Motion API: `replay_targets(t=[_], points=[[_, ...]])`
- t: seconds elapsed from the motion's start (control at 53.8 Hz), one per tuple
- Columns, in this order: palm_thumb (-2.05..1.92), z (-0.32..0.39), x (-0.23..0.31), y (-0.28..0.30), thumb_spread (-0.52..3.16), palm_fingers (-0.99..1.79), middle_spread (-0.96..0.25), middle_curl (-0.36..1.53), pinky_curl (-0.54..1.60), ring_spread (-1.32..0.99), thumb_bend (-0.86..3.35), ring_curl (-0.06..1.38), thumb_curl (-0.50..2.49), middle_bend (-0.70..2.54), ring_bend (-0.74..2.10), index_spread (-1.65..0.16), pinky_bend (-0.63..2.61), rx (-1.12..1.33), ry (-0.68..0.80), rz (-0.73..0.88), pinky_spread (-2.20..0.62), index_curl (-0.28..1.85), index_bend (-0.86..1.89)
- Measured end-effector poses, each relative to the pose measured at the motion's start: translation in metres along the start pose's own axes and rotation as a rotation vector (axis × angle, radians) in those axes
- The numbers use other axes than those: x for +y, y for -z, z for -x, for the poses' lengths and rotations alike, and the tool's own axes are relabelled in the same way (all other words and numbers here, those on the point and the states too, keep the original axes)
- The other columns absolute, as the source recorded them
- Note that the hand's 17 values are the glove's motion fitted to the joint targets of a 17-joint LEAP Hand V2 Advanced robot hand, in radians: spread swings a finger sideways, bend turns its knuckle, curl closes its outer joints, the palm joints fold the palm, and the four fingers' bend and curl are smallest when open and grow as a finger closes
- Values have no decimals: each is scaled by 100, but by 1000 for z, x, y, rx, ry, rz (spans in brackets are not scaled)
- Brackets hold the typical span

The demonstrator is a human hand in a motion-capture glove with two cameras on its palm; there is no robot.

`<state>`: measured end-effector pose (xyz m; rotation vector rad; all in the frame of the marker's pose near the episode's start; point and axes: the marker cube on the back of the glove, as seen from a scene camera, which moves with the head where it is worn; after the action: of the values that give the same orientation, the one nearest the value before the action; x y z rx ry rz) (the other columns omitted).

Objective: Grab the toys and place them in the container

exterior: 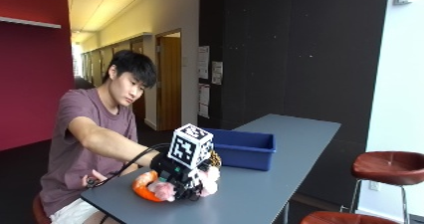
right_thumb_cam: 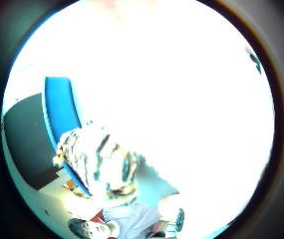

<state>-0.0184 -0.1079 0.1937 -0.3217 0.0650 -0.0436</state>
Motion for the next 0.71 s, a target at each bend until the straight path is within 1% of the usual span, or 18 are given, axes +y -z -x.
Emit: replay_targets(t=[0.074,0.242,0.353,0.446,0.558,0.613,0.706], points=[[66,4,13,25,94,118,-31,68,34,-36,10,50,56,95,120,-33,84,-15,0,-55,-37,44,52],[66,23,41,106,75,116,-30,75,37,-36,7,53,65,103,124,-34,86,-37,-4,-193,-39,56,68],[67,68,71,164,66,114,-29,78,39,-36,5,55,71,106,126,-34,88,-70,76,-276,-39,63,72],[67,119,90,198,60,111,-28,80,40,-35,4,56,75,108,128,-33,90,-65,146,-324,-39,68,73],[67,182,109,217,55,110,-27,82,41,-35,3,57,79,109,130,-33,92,-40,265,-338,-39,73,73],[67,207,116,215,53,109,-27,83,42,-35,2,57,81,110,130,-33,92,3,368,-340,-39,75,73],[67,268,126,203,51,109,-26,83,42,-35,1,58,85,110,131,-33,92,34,443,-327,-39,79,72]])
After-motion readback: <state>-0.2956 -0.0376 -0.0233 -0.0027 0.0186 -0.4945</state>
